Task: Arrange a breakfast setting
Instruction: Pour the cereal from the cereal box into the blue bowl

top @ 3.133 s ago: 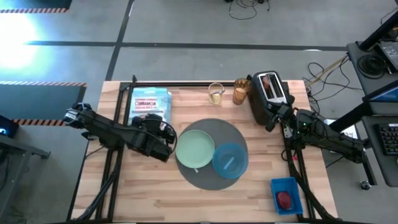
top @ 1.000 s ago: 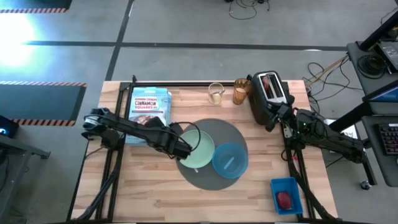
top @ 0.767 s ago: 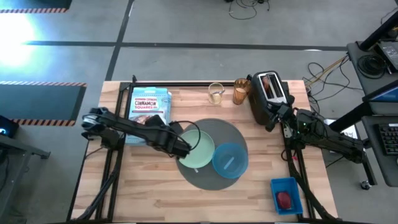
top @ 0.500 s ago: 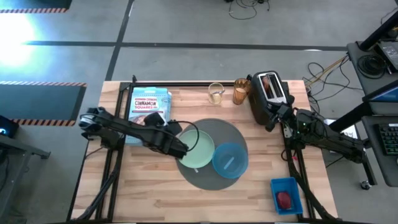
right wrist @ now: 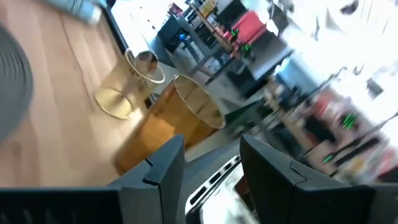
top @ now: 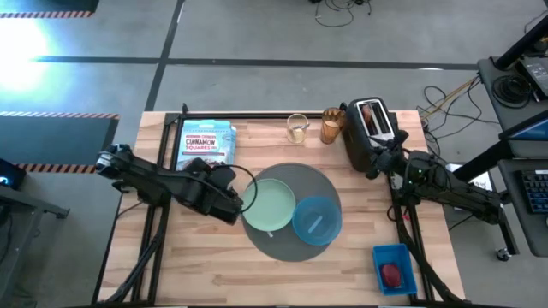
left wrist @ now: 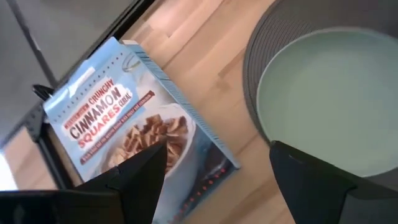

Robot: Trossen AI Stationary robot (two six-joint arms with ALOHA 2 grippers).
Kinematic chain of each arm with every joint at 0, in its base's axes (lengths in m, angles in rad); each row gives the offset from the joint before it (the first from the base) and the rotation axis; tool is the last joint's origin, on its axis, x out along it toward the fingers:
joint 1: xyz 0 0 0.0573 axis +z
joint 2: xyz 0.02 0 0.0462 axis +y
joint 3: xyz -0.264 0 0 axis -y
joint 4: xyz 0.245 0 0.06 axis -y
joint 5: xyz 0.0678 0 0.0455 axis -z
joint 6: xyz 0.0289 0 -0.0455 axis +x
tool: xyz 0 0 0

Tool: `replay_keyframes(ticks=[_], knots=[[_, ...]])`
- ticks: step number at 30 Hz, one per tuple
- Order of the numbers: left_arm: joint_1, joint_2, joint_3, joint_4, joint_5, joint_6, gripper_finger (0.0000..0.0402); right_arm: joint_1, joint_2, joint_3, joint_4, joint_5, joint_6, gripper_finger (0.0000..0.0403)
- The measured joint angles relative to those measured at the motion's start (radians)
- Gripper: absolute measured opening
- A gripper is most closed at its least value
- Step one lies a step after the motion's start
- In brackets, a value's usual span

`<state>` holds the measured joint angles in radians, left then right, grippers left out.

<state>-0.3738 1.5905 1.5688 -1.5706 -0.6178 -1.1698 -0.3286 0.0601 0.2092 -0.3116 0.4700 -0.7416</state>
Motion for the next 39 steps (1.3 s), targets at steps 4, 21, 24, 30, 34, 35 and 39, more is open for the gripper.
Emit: replay_keyframes(ticks=[4, 21, 24, 30, 34, 35, 39], knots=[[-0.022, -0.038, 0.000, 0.003, 0.000, -0.063, 0.0267, -0.002, 0.001, 0.000, 0.056, 0.038, -0.105, 0.0148], [-0.028, -0.066, -0.001, 0.000, -0.011, -0.190, 0.0267, -0.002, 0.023, -0.002, 0.112, 0.019, 0.722, 0.0148], [-0.028, -0.066, -0.001, -0.001, -0.021, -0.191, 0.0267, -0.002, 0.022, -0.002, 0.122, 0.020, 0.901, 0.0148], [-0.028, -0.066, -0.001, 0.000, -0.028, -0.183, 0.0267, -0.002, 0.021, 0.001, 0.156, 0.014, 1.055, 0.0148], [-0.028, -0.066, -0.001, 0.000, -0.028, -0.182, 0.0267, -0.002, 0.020, 0.001, 0.179, -0.005, 1.062, 0.0148], [-0.028, -0.066, -0.001, 0.000, -0.028, -0.182, 0.0267, -0.002, 0.020, 0.000, 0.188, -0.023, 1.051, 0.0148], [-0.028, -0.066, -0.001, 0.000, -0.026, -0.182, 0.0267, -0.001, 0.020, -0.002, 0.266, -0.143, 1.039, 0.0148]])
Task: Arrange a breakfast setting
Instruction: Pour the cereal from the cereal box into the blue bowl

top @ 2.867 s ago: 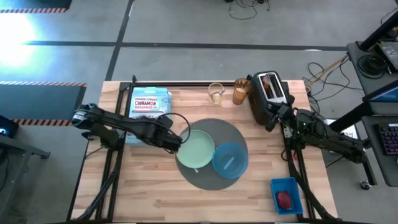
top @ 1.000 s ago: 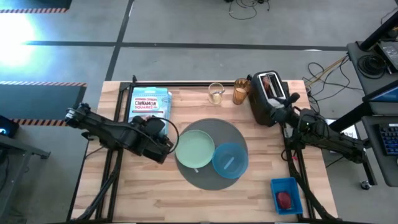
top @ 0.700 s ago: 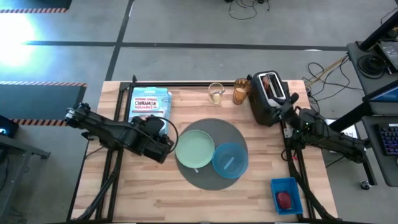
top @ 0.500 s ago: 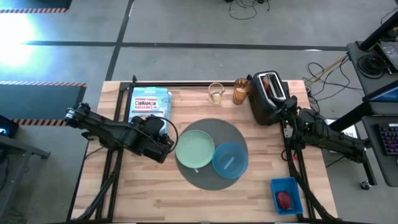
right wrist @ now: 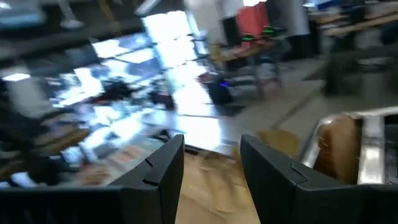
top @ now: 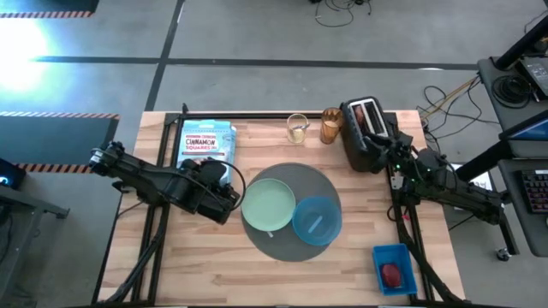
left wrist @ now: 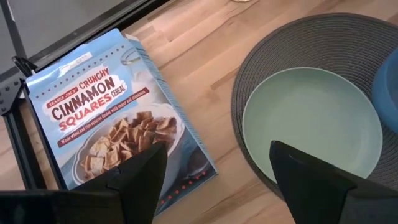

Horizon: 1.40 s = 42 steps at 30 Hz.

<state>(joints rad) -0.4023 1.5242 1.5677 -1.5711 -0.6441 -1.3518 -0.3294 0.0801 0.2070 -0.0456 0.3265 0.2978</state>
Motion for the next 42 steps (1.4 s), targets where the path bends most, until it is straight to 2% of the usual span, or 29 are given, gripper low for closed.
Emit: replay_keyframes(ticks=[4, 6, 14, 18, 25, 29, 34, 38, 42], knots=[[0.000, 0.000, 0.000, 0.000, 0.003, 0.000, 0.0267, 0.000, 0.000, -0.001, 0.088, 0.002, 0.072, 0.0148], [0.000, 0.000, 0.000, 0.000, 0.003, 0.000, 0.0267, 0.001, 0.000, 0.003, 0.075, -0.009, 0.101, 0.0148], [0.000, 0.000, 0.000, 0.000, 0.004, 0.008, 0.0267, 0.002, 0.003, 0.016, 0.040, -0.199, 0.106, 0.0148], [0.000, 0.000, 0.000, 0.000, 0.004, 0.008, 0.0267, 0.002, 0.003, 0.016, 0.041, -0.208, 0.109, 0.0148], [0.000, 0.000, 0.000, 0.000, 0.004, 0.008, 0.0267, 0.002, 0.015, 0.019, 0.063, -0.239, 0.278, 0.0148], [0.000, 0.000, 0.000, 0.000, 0.004, 0.008, 0.0267, 0.002, 0.032, 0.082, 0.055, -0.248, 0.283, 0.0148], [-0.004, 0.000, 0.000, 0.000, 0.006, 0.004, 0.0267, 0.002, 0.156, 0.229, 0.006, -0.248, 0.213, 0.0148], [-0.006, 0.000, -0.002, 0.001, 0.006, -0.004, 0.0267, 0.002, 0.335, 0.347, -0.094, -0.271, 0.167, 0.0153], [-0.005, 0.000, -0.041, 0.000, 0.007, -0.036, 0.0267, 0.002, 0.528, 0.437, -0.091, -0.350, 0.157, 0.0166]])
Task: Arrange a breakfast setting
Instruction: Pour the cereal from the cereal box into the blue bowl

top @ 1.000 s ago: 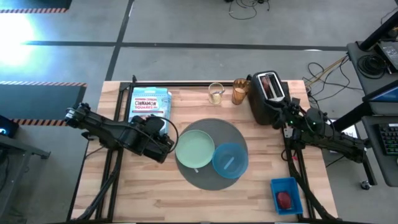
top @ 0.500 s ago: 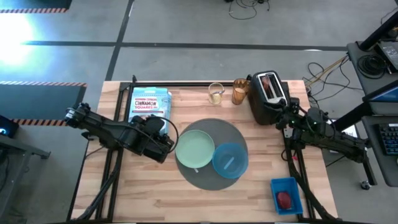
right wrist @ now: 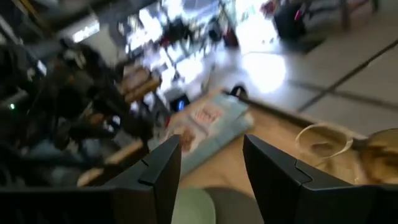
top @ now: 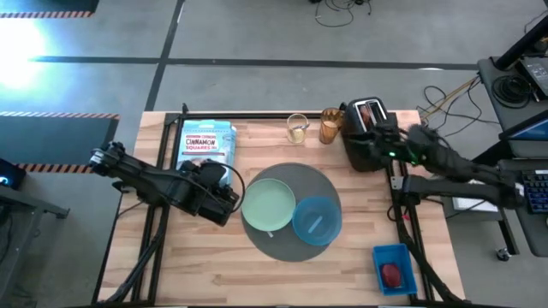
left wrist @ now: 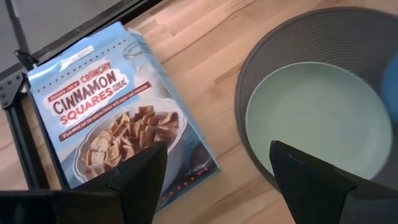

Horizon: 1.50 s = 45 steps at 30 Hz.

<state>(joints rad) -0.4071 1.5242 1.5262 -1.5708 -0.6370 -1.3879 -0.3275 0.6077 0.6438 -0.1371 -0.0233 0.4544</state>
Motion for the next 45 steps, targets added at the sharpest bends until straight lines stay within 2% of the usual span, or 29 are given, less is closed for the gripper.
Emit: replay_keyframes(ticks=[6, 10, 17, 19, 24, 30, 33, 45], knots=[[0.009, 0.000, -0.097, 0.000, 0.069, -0.063, 0.0267, 0.000, 0.242, 0.143, -0.003, -0.112, -0.051, 0.0183], [0.009, -0.006, -0.169, -0.001, 0.106, -0.122, 0.0267, 0.000, 0.343, 0.234, 0.012, -0.187, -0.054, 0.0187], [0.009, -0.021, -0.323, -0.001, 0.170, -0.254, 0.0267, 0.040, 0.513, 0.375, -0.108, -0.197, -0.070, 0.0187], [0.008, -0.021, -0.365, 0.004, 0.193, -0.283, 0.0267, 0.053, 0.554, 0.440, -0.109, -0.197, -0.099, 0.0187], [0.006, -0.021, -0.451, 0.089, 0.234, -0.304, 0.0267, 0.064, 0.690, 0.604, -0.241, -0.195, -0.187, 0.0187], [0.002, -0.021, -0.529, 0.207, 0.237, -0.298, 0.0267, 0.042, 0.843, 0.794, -0.379, -0.203, -0.230, 0.0187], [0.001, -0.022, -0.556, 0.225, 0.237, -0.301, 0.0267, 0.022, 0.929, 0.876, -0.412, -0.253, -0.230, 0.0187], [0.000, -0.023, -0.668, 0.326, 0.228, -0.369, 0.0267, -0.058, 1.238, 1.192, -0.430, -0.345, -0.228, 0.0187]])
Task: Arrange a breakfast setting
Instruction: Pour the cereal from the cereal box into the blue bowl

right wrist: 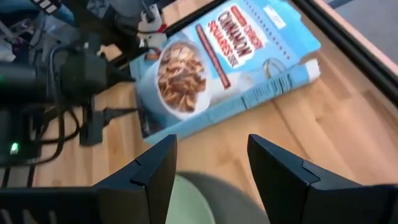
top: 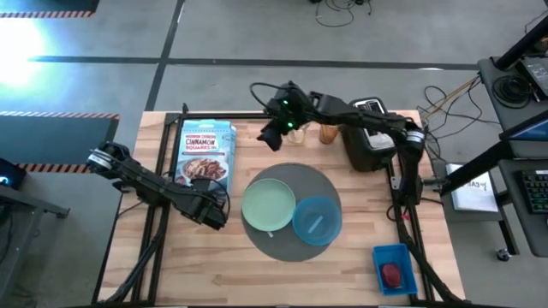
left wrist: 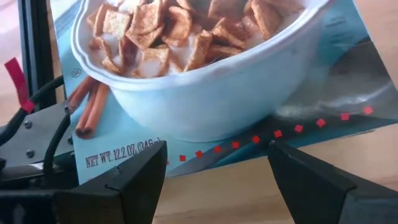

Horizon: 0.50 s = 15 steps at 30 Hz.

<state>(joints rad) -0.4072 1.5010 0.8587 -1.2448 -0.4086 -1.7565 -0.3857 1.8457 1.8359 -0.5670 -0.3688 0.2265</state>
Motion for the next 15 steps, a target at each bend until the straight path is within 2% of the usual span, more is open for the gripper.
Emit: replay_keyframes(ticks=[15], knots=[[0.000, 0.000, -0.027, 0.026, -0.010, -0.015, 0.0267, -0.068, 0.437, 0.513, -0.064, -0.005, -0.035, 0.0187]])
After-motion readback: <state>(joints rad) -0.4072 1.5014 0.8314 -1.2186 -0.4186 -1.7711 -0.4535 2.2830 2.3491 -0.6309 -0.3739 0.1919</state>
